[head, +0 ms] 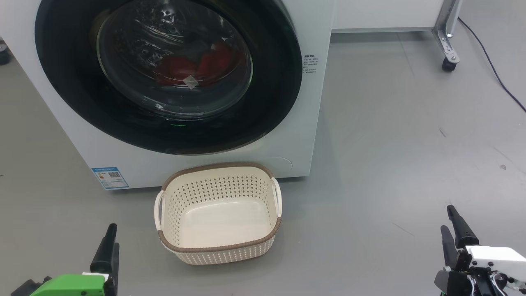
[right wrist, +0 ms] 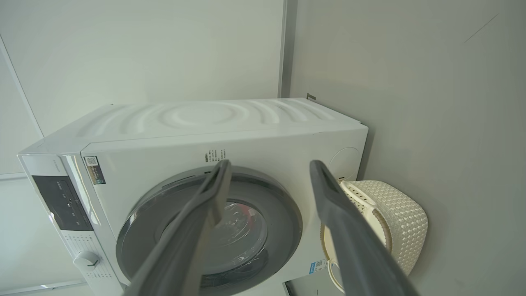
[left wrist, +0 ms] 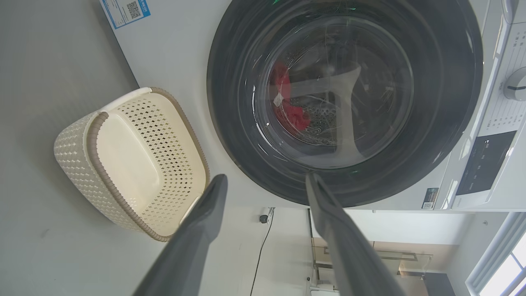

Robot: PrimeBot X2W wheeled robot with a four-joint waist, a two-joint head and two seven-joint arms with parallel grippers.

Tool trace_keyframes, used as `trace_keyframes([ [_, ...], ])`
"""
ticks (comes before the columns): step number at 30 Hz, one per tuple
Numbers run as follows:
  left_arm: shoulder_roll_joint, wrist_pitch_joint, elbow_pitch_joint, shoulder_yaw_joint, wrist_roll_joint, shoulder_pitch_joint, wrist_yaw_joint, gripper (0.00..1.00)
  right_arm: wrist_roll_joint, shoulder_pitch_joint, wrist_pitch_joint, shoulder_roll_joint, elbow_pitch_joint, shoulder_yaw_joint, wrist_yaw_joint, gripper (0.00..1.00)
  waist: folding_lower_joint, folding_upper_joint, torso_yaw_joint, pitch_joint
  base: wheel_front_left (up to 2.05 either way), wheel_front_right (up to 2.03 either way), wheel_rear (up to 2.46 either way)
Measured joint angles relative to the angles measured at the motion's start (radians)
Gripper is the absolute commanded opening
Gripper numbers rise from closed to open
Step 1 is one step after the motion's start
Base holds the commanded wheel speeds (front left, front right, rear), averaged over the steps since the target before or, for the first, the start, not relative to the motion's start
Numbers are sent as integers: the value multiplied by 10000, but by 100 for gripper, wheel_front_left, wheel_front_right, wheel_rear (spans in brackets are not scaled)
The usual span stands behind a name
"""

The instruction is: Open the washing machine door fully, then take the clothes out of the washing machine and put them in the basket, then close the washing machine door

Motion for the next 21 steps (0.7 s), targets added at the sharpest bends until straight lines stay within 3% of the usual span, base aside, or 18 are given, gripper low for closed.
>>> trace_keyframes([
  [10, 0, -293, -86, -251, 130, -58, 0, 100, -303, -2, -155, -142, -104, -21, 0, 100, 0, 0, -7, 8, 0, 0, 0],
  [11, 15, -698, -123, -608, 848, -238, 0, 100, -930, -3, -485, -387, -173, 44, 0, 100, 0, 0, -1, 15, 0, 0, 0],
  [21, 318, -1055, -81, -1005, 2665, -509, 19, 100, -2491, -5, -1051, -988, -171, 347, -2, 100, 0, 0, 12, 10, 0, 0, 0],
])
